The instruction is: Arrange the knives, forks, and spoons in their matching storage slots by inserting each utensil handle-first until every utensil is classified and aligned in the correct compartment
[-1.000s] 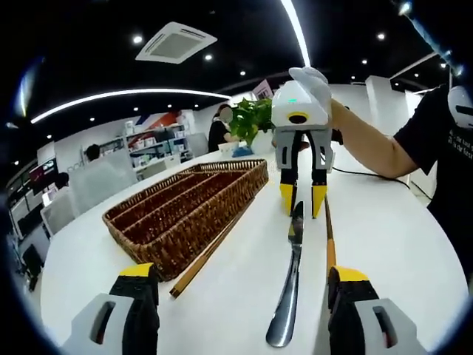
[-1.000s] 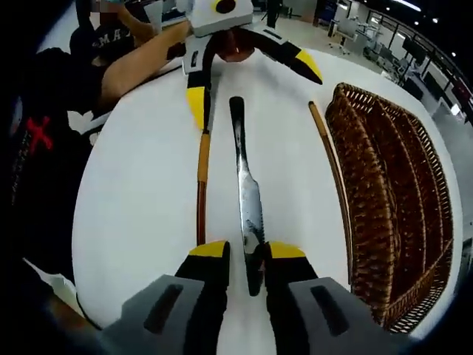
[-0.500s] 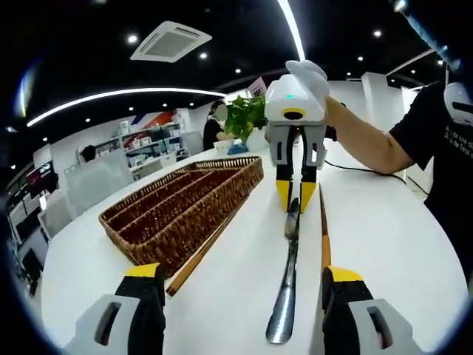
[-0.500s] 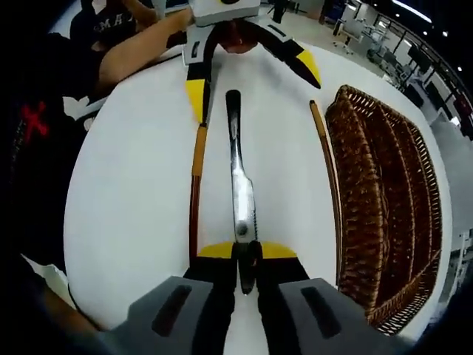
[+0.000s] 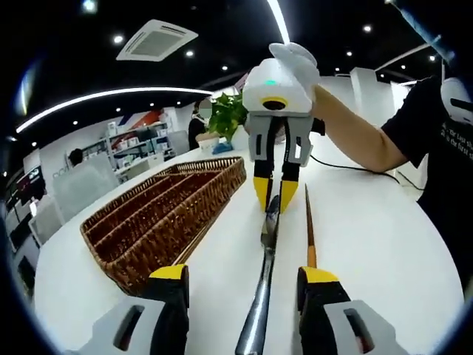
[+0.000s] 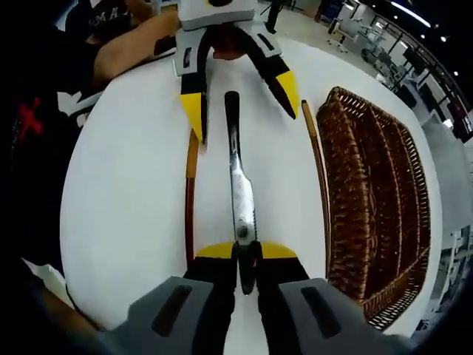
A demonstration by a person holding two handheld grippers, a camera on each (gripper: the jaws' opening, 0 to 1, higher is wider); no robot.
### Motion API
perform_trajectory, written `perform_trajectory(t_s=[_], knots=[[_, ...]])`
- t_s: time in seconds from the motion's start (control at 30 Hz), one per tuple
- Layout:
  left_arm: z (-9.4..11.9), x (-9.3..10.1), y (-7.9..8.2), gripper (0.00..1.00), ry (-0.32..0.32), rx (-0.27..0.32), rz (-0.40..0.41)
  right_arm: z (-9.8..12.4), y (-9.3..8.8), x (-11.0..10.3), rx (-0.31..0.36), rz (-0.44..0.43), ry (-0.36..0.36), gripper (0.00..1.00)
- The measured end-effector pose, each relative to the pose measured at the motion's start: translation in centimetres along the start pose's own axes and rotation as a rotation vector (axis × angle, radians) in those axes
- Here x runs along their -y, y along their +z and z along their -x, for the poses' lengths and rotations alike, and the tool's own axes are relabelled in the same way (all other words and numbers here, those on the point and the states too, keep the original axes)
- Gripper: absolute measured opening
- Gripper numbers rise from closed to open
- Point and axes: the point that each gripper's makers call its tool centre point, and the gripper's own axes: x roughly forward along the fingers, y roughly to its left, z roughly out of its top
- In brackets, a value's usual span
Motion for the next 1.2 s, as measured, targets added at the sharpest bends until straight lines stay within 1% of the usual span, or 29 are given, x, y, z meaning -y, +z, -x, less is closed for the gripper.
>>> perform_trajectory(t_s=[0.03, 0.07, 0.1, 0.17, 0.23, 0.27, 0.33, 0.43, 0.5, 0.67, 0.77, 0.83, 0.87, 0.97, 1.03, 1.07, 1.1, 1.2], knots=[[-0.1, 0.0, -0.1, 0.54, 0.0, -0.006, -0.002, 0.0, 0.0, 0.0, 0.0, 0.001, -0.002, 0.09], [-0.1, 0.2, -0.4, 0.51, -0.005, -0.024, -0.013, 0.1, 0.1, -0.1, -0.002, 0.003, -0.005, 0.09], [0.0, 0.2, -0.6, 0.47, -0.008, -0.032, -0.016, 0.2, 0.1, -0.1, -0.001, 0.007, -0.01, 0.09], [0.0, 0.5, -0.7, 0.42, -0.021, -0.039, -0.018, 0.4, 0.4, -0.2, 0.001, 0.013, -0.018, 0.09], [-0.1, 0.6, -1.1, 0.33, -0.028, -0.063, -0.03, 0.5, 0.5, -0.4, 0.0, 0.017, -0.022, 0.09], [-0.2, 0.7, -1.3, 0.3, -0.029, -0.079, -0.043, 0.5, 0.5, -0.4, 0.0, 0.021, -0.026, 0.09], [-0.3, 0.9, -1.5, 0.26, -0.037, -0.086, -0.048, 0.6, 0.6, -0.4, -0.001, 0.024, -0.032, 0.09], [-0.3, 1.2, -1.2, 0.23, -0.046, -0.084, -0.053, 0.9, 0.7, -0.5, -0.001, 0.033, -0.043, 0.09], [-0.3, 1.3, -1.2, 0.18, -0.051, -0.091, -0.059, 1.0, 0.7, -0.5, 0.0, 0.034, -0.046, 0.09], [-0.4, 1.5, -1.2, 0.11, -0.064, -0.088, -0.067, 1.0, 0.7, -0.6, 0.0, 0.043, -0.053, 0.09], [-0.3, 1.6, -1.2, 0.1, -0.069, -0.087, -0.075, 1.1, 0.7, -0.5, -0.002, 0.048, -0.056, 0.09], [-0.2, 1.8, -1.2, 0.09, -0.076, -0.087, -0.123, 1.1, 0.8, -0.4, -0.001, 0.047, -0.056, 0.09], [-0.2, 1.9, -1.2, 0.08, -0.078, -0.089, -0.116, 1.1, 0.8, -0.3, -0.001, 0.047, -0.055, 0.09], [-0.2, 1.9, -1.1, 0.07, -0.076, -0.089, -0.139, 1.2, 0.8, -0.2, 0.001, 0.05, -0.059, 0.09], [-0.3, 1.9, -0.9, 0.07, -0.078, -0.081, -0.139, 1.3, 0.6, -0.1, -0.001, 0.05, -0.062, 0.09], [-0.3, 2.0, -0.4, 0.07, -0.079, -0.056, -0.136, 1.3, 0.5, 0.0, -0.002, 0.052, -0.067, 0.09], [-0.2, 1.9, -0.1, 0.07, -0.075, -0.044, -0.137, 1.4, 0.2, 0.3, -0.002, 0.051, -0.068, 0.09], [-0.2, 2.2, 0.1, 0.06, -0.086, -0.033, -0.125, 1.4, 0.1, 0.3, 0.004, 0.041, -0.058, 0.09]])
